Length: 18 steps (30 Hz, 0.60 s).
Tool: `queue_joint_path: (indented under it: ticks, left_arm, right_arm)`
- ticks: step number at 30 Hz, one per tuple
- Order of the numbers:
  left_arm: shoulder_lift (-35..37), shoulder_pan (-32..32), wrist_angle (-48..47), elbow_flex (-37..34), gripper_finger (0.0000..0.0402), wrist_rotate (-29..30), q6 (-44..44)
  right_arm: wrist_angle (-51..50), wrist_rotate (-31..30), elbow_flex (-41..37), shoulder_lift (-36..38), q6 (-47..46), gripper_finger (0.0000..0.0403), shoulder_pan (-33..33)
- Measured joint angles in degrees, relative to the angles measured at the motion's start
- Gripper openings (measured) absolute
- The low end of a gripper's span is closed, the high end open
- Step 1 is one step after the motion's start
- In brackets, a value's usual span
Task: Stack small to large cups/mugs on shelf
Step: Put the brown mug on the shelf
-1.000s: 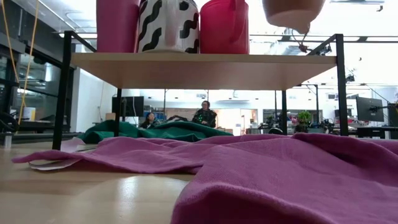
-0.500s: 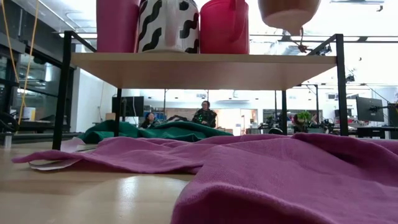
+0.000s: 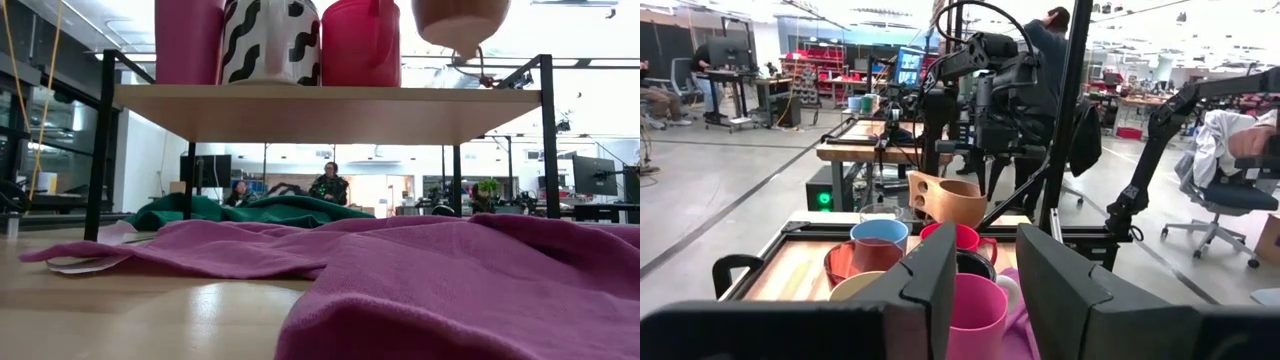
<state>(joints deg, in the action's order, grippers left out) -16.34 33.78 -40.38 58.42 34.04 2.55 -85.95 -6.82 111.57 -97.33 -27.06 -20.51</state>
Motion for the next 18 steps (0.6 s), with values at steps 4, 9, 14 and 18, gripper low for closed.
queue_joint_path:
  ticks: [4,9,14,18]
  left_arm:
    - [0.0,0.0,-0.02,0.01,0.0095,0.0,0.0]
    - [0.01,-0.02,0.0,0.0,0.0095,0.0,-0.03]
    - [0.02,0.0,-0.01,0.0,0.0095,-0.02,-0.07]
    - [0.02,0.0,0.0,0.0,0.0095,-0.22,-0.07]
  right_arm:
    - [-0.06,-0.2,0.0,1.11,-0.34,0.0,0.31]
    - [0.45,-0.53,0.0,1.43,-0.87,0.0,0.28]
    - [0.41,-0.54,0.0,1.43,-0.36,0.0,0.28]
    - [0.33,-0.85,0.0,1.43,-0.87,0.0,0.25]
